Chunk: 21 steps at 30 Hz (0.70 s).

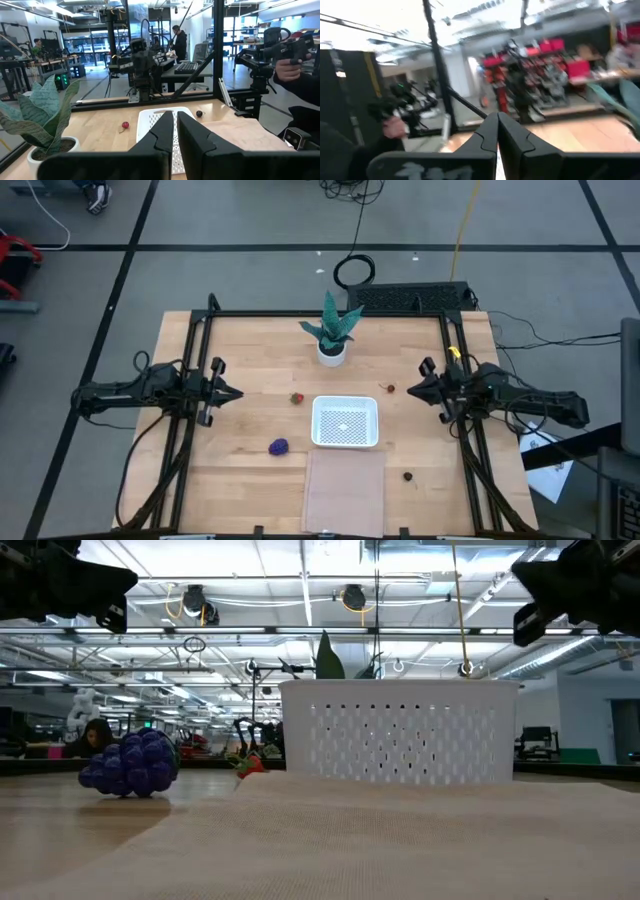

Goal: Pick and placing Produce into tupperware
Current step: Put the red cherry into the basket

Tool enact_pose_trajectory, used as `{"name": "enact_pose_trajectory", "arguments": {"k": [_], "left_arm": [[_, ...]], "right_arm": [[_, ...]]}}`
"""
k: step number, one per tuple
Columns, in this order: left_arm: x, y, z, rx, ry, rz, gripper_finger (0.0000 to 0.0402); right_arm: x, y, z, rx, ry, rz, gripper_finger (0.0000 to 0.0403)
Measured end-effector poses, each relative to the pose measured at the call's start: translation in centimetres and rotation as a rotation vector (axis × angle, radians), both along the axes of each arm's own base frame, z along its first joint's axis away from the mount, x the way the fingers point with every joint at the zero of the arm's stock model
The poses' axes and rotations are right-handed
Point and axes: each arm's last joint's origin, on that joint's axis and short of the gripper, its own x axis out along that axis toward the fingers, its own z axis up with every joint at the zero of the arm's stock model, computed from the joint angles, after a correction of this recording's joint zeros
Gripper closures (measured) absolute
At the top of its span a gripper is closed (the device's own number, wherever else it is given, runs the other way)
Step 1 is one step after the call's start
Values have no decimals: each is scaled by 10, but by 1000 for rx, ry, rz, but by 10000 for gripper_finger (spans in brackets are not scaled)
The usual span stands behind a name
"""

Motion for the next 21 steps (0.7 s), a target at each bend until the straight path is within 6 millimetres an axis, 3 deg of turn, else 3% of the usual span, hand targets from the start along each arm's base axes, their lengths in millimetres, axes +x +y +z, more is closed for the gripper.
{"name": "enact_pose_trajectory", "arguments": {"k": [2, 14, 21], "left_arm": [[0, 0, 0, 0, 0, 0, 373], [0, 0, 0, 85, -18, 9, 373], [0, 0, 1, 88, -21, 9, 373]], "right_arm": [[3, -1, -2, 9, 75, -35, 403], [24, -12, 54, 28, 391, -194, 403], [39, -23, 68, 42, 617, -243, 403]]}}
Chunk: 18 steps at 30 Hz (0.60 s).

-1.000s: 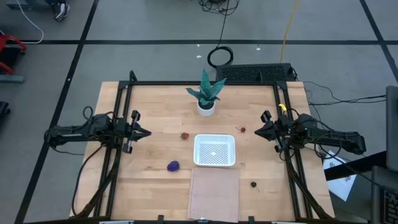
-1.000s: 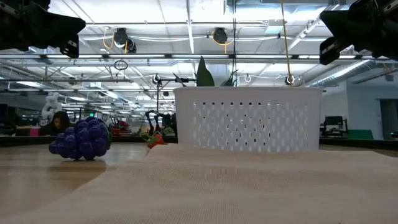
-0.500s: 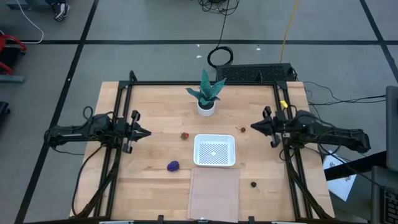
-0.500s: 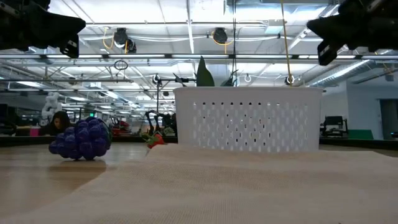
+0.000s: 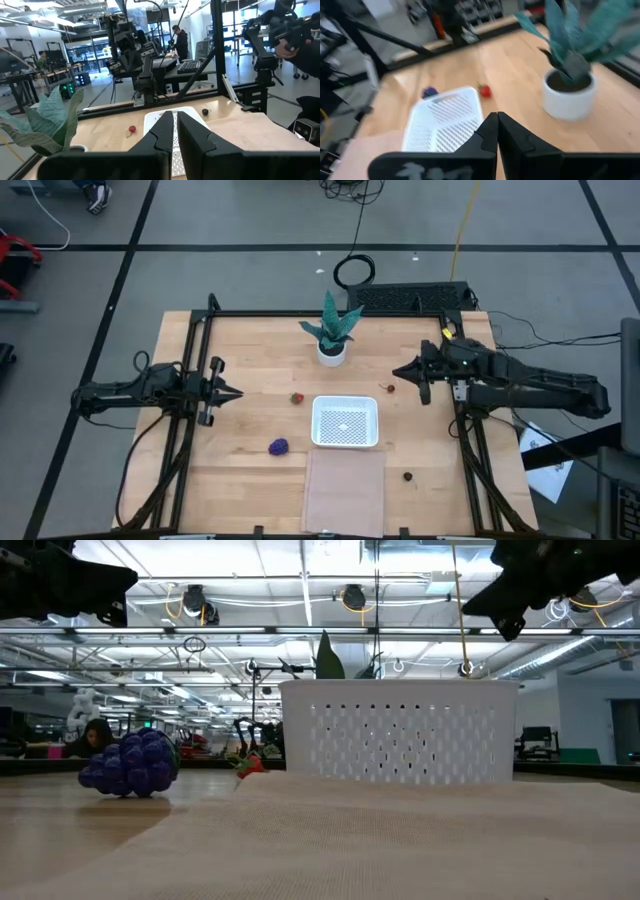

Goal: Pick and placing Produce into tupperware
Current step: Put the red cherry into the basket

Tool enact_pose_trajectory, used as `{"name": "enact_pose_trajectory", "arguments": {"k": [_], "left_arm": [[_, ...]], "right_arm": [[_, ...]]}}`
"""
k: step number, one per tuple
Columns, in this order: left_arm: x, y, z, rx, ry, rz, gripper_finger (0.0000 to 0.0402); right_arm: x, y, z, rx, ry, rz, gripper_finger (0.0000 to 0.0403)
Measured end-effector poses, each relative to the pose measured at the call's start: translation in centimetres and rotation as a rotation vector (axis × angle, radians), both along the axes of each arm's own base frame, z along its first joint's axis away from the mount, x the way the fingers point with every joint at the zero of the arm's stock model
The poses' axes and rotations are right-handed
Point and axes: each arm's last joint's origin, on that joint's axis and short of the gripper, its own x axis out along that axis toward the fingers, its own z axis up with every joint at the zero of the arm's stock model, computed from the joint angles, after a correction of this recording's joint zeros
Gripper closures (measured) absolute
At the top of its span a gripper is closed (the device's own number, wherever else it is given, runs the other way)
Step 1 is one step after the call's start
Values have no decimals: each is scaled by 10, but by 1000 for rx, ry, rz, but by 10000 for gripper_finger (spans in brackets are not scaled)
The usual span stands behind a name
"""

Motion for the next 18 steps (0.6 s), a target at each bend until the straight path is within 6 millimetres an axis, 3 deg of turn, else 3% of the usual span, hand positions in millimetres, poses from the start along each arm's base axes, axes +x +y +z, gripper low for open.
{"name": "enact_pose_trajectory", "arguments": {"k": [18], "left_arm": [[0, 0, 0, -1, 0, 0, 373]], "right_arm": [[27, -33, -7, 160, 545, -116, 403]]}}
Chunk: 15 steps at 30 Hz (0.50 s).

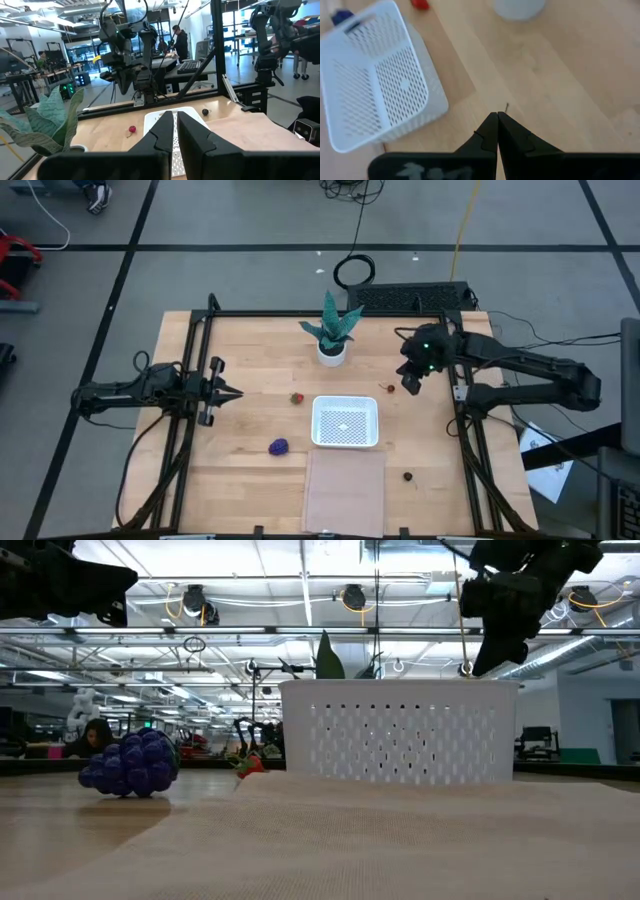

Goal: Pick and placing Produce into tupperware
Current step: Put the red cherry into the basket

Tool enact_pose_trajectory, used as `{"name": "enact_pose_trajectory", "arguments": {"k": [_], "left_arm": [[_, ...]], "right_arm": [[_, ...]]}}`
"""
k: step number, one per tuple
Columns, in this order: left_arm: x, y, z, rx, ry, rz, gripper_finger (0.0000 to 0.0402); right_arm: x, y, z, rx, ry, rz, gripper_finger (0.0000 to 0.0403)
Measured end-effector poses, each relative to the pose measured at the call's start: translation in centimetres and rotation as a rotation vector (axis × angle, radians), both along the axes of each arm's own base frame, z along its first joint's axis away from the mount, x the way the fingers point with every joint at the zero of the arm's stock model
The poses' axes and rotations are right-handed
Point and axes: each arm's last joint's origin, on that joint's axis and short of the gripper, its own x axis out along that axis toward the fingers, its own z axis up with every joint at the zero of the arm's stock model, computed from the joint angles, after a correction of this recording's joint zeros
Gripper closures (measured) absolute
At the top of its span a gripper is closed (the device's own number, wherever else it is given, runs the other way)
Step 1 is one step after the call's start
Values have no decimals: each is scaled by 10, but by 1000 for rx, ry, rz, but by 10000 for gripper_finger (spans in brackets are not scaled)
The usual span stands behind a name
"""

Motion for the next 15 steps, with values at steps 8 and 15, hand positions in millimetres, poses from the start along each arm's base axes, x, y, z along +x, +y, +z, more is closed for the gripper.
{"name": "enact_pose_trajectory", "arguments": {"k": [8, 15], "left_arm": [[0, 0, 0, -2, 1, 0, 373], [0, 0, 0, -1, 1, 0, 373]], "right_arm": [[15, -6, -5, 18, 150, 72, 394], [26, -11, 0, 8, 176, 109, 288]]}}
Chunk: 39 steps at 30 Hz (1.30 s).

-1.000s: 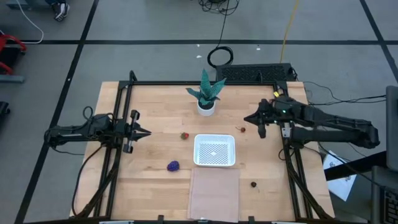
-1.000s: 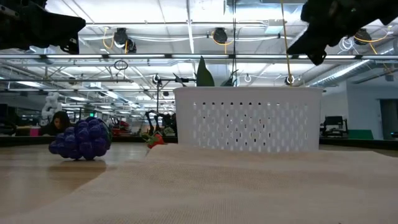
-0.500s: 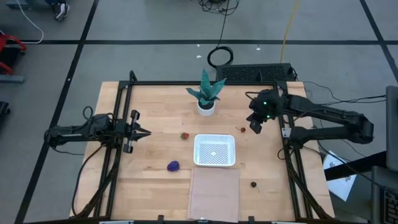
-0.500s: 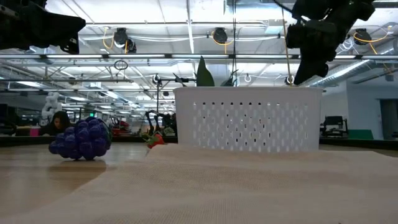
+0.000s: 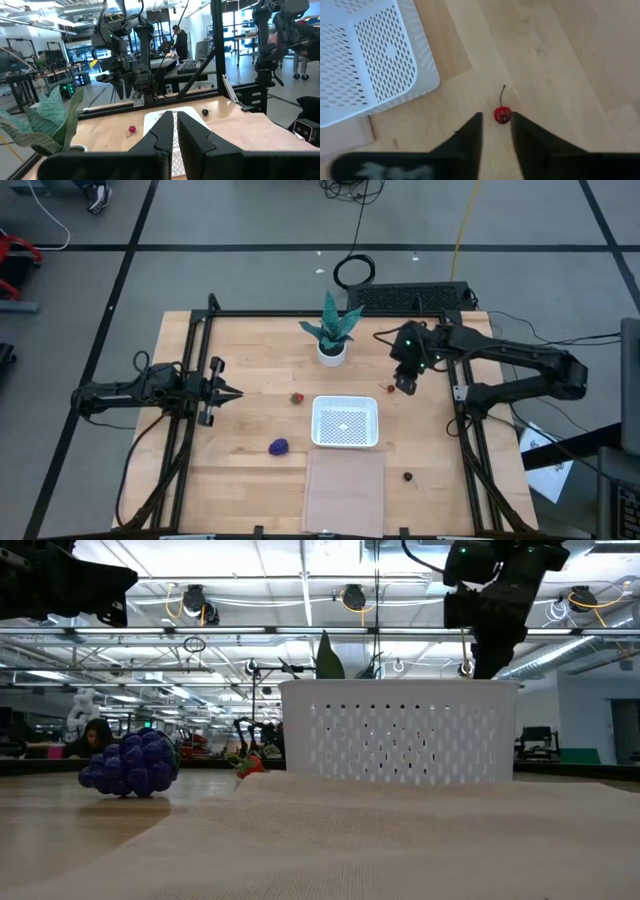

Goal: Pick and placing Produce into tupperware
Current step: Put the red cherry into the basket

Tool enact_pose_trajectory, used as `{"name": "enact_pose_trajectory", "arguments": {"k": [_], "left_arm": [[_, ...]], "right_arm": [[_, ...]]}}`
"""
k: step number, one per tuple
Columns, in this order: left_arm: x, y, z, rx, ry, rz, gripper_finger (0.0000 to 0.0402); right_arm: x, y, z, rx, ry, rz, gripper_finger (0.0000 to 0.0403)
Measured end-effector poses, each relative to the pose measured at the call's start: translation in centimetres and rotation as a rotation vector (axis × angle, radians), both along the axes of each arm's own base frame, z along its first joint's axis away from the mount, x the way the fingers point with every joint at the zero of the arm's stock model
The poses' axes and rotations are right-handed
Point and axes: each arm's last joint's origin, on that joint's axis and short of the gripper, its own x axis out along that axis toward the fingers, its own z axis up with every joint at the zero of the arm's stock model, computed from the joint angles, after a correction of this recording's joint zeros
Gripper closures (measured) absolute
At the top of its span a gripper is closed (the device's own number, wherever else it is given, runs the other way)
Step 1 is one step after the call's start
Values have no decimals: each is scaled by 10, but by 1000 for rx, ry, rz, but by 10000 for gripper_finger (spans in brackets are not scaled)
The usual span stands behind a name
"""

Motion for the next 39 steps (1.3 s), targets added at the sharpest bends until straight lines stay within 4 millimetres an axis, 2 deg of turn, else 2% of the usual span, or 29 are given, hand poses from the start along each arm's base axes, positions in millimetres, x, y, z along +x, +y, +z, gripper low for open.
{"name": "enact_pose_trajectory", "arguments": {"k": [7, 10, 13, 19, 39], "left_arm": [[0, 0, 0, 0, 0, 0, 373], [0, 0, 0, 0, 0, 0, 373], [0, 0, 0, 0, 0, 0, 373], [0, 0, 0, 0, 2, 0, 373], [0, 0, 0, 0, 3, 0, 373]], "right_arm": [[2, -1, -1, 30, 66, -8, 148], [4, -1, -4, 8, 89, 37, 109], [6, 0, -8, -62, 130, 113, 87], [6, 2, -22, -107, 145, 201, 76], [5, 8, -74, -85, 80, 195, 77]]}}
